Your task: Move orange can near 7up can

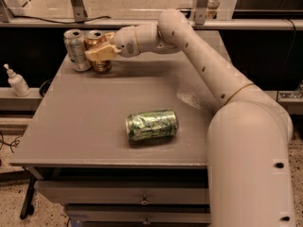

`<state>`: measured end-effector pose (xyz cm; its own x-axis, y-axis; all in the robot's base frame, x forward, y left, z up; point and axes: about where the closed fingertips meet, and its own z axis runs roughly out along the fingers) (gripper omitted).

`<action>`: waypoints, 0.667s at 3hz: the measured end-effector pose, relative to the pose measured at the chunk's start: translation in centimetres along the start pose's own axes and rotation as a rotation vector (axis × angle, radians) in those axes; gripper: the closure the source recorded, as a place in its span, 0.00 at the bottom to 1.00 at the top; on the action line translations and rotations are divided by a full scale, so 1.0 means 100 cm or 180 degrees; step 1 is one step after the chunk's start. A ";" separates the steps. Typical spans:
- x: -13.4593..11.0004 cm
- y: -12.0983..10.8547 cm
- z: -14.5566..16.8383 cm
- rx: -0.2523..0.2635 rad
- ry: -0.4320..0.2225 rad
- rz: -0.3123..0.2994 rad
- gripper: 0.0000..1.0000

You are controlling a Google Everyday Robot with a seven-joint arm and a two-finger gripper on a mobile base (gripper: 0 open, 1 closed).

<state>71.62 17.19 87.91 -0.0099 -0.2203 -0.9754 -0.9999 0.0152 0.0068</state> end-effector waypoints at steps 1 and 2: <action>-0.001 0.000 0.000 0.0000 0.0001 0.0001 0.13; 0.002 0.000 -0.002 0.0007 0.0021 0.0011 0.00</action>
Offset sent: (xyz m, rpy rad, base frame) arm 0.0015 -0.0135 -0.0033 -0.0165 0.0035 -0.0180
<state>71.58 16.94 87.80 -0.0135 -0.2266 -0.9739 -0.9998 0.0180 0.0097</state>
